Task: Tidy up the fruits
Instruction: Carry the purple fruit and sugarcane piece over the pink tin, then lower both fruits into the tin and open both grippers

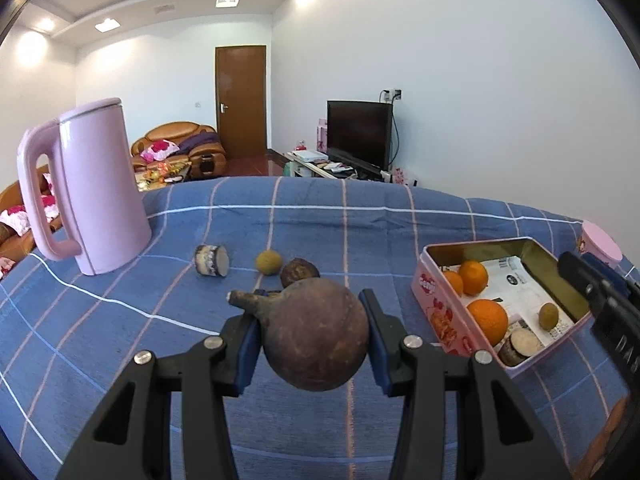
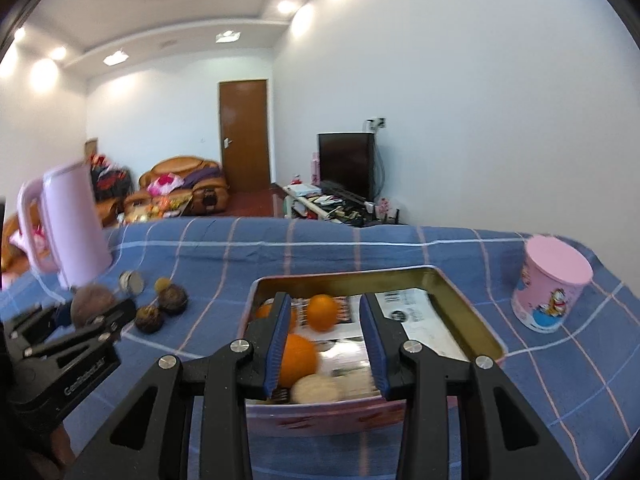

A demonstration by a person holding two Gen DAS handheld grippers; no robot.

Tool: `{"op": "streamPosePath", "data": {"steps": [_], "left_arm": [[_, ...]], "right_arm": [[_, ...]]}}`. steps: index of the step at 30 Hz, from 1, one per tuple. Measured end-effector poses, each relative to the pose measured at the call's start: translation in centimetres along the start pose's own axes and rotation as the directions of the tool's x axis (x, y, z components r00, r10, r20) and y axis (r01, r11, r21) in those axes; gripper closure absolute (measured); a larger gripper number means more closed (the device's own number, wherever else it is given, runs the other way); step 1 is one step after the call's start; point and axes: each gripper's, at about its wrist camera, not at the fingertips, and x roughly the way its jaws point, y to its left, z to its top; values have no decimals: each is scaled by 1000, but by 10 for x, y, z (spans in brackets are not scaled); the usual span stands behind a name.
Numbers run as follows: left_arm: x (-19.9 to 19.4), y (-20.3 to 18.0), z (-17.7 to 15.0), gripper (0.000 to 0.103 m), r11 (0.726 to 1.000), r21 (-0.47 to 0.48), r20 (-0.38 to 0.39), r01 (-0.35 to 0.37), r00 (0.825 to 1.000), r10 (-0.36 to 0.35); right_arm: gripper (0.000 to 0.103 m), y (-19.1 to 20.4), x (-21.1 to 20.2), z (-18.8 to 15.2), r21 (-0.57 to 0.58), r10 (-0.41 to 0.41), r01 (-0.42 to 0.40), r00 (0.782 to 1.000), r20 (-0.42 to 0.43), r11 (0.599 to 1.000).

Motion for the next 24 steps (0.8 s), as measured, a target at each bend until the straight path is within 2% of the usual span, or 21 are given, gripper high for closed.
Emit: {"op": "streamPosePath", "data": {"steps": [8,14,18,24], "left_arm": [[4,-32,3,55,997,36,11,63,998,-63],[9,-80,7,55,987,96,11,130,991,-132],[16,-119,7,55,971,151,-14,185,983,-185],[35,-155,10,55,953,171,-90,250,967,-238]], "right_arm": [[65,-35,-4,4,77,-50,49,999,13,996],[65,-57,-7,8,102,-109,105,993,36,989],[64,-72,-8,10,122,-140,135,989,37,983],[64,-91,-11,14,177,-212,202,977,35,963]]}}
